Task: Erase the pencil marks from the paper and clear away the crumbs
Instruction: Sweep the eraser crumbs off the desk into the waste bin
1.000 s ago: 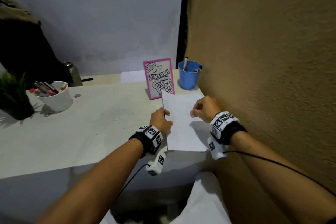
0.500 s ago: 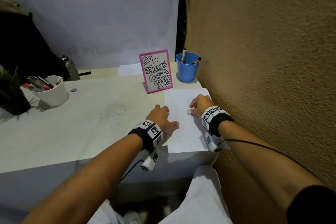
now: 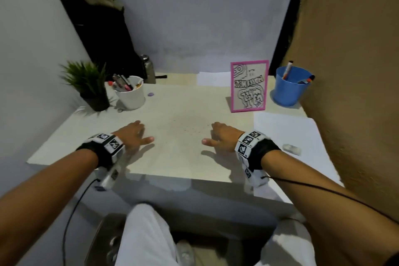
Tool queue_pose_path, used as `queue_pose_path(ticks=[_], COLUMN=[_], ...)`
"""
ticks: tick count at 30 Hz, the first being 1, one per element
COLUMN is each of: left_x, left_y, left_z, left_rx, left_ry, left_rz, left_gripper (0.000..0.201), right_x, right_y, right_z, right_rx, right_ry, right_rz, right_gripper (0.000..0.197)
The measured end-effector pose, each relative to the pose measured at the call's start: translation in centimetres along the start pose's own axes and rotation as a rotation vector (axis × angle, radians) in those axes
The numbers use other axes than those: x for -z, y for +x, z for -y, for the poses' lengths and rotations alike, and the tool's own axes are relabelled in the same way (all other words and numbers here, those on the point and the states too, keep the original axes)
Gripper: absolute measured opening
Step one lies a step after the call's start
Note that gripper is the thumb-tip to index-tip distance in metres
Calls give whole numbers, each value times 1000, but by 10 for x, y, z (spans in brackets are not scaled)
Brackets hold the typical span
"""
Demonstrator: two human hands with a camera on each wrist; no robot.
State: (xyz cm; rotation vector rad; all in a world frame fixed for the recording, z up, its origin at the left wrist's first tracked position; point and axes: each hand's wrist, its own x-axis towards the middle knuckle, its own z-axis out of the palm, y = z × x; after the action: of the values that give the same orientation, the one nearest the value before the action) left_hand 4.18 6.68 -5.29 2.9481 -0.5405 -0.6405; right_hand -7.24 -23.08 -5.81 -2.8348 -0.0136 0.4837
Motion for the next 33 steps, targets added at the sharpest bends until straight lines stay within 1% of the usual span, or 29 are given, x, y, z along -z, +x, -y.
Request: queue_pose_path(ticks=[2,4,6,8,10,12,15,16,17,18,19,21,23,25,26,27,29,30,32,33], left_x=[-8,-18,-28,-36,-43,-44,-43,-43,-45,-48,-52,-61,-66,-68,-69,-69,-70,-71,-72,-72], left_y=[-8,-18,-26,-30,-26,-20,-18,-18,-18,-18,-18,-19,-17,-15,-14,-14,-14,-14,-13,-13], left_z=[43,75,94,100,102,101,103,108,116,126,134,147,152,151,152,153,154,154,153,153], left_rx=[58,95,84,48,28,23,3,-17,-44,-77,-111,-163,-184,-193,-195,-194,-186,-184,-184,-184], left_ry=[29,24,3,1,15,-10,-46,-59,-65,-62,-53,-11,16,17,10,2,-9,-15,-25,-31], left_rz=[44,92,128,133,113,117,121,115,97,63,12,-100,-179,-202,-216,-234,-263,-275,-301,-308], left_gripper=[92,105,119,128,130,124,100,97,100,104,106,100,92,89,88,88,86,85,84,83], right_x=[4,0,-8,-20,-33,-45,-49,-46,-40,-33,-24,-12,-7,-16,-23,-29,-42,-46,-39,-29], right_y=[18,36,47,53,57,62,58,55,54,56,59,67,68,65,64,65,65,63,59,59], right_z=[4,-4,-5,10,39,76,135,145,146,138,120,76,42,38,48,64,103,122,147,148], right_rx=[-72,-174,-255,-277,-203,-75,194,258,283,266,208,23,-154,-254,-257,-217,-56,45,227,269], right_ry=[-34,-105,-144,-139,-150,-168,-151,-135,-115,-99,-96,-143,-211,-199,-187,-186,-189,-203,-207,-180], right_rz=[44,76,97,112,130,158,231,238,220,192,164,128,126,141,141,148,190,220,273,266], right_gripper=[95,107,116,126,135,136,117,110,106,104,105,113,120,124,128,132,132,127,110,103])
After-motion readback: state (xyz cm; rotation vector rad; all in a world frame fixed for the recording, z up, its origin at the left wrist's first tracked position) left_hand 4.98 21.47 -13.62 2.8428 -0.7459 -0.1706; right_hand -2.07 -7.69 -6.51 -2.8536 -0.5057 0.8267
